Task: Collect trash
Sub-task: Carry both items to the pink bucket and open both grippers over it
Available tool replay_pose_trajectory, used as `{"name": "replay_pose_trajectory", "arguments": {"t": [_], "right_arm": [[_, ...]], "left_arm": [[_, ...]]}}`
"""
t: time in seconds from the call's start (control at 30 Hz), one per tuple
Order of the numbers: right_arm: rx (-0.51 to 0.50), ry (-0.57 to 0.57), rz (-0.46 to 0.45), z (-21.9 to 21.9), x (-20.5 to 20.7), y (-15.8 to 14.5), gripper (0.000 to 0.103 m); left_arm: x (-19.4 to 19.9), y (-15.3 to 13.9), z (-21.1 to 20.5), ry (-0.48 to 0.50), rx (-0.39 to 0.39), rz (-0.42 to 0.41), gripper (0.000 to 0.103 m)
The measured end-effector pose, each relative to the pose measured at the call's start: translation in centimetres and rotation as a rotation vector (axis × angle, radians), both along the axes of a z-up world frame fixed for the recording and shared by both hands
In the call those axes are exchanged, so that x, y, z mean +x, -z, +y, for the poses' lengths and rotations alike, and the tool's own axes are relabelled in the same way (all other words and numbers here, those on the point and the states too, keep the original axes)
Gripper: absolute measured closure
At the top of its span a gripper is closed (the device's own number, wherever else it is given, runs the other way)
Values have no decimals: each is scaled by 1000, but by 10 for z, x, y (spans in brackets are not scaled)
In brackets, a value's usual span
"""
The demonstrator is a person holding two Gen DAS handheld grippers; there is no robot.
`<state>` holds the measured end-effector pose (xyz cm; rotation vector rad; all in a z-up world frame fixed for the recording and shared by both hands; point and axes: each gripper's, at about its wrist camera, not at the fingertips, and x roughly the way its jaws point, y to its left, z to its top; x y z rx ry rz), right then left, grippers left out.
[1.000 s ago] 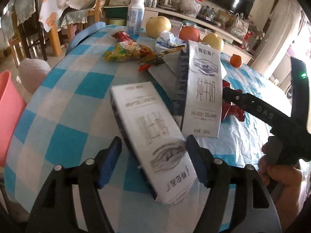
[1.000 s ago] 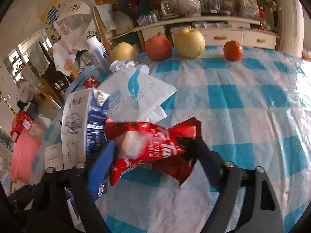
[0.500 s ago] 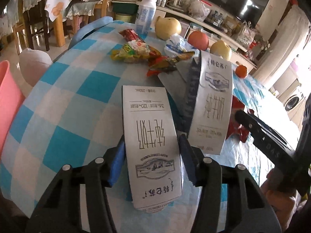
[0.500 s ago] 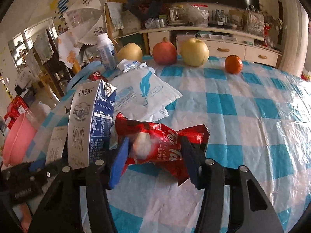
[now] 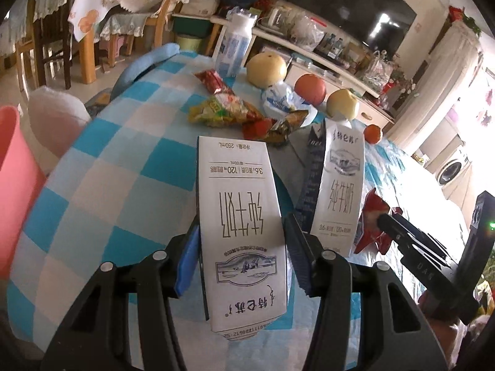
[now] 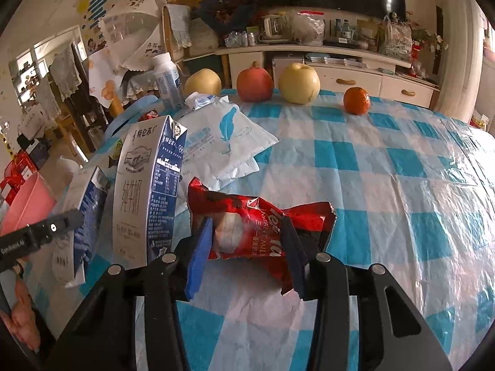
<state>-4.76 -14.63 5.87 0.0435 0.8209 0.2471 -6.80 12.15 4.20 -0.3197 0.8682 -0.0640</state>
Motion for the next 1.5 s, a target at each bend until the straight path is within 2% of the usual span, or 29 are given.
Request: {"name": "replay_pose_trajectory", "arguments": {"t": [0.4,0.63,0.77,1.03,1.13,1.3,1.5], "right_arm": [[-6,1,-86,7,-28,-27,61],[63,12,-173,9,-48,-63,61],[107,-28,-195,29,-54,-82,61],[177,-283,-185,149,-70,-104,61],[198,-398,-169,205,-74,-107,61],[189,-540,-154,298,-73,-105,61],[198,-620,-92,376,-63,-87,61]], "left_arm": [[-10,-20,7,14,89,-85,49],[-20,-37,22,-7,108,-137,49],[-31,-50,46,-59,108,-176,49],[-51,-66,128,-264,86,-225,49],[-61,-65,169,-380,99,-218,49],[-77,-57,233,-548,74,-187,49],[-89,-36,289,-685,-45,-134,49]]}}
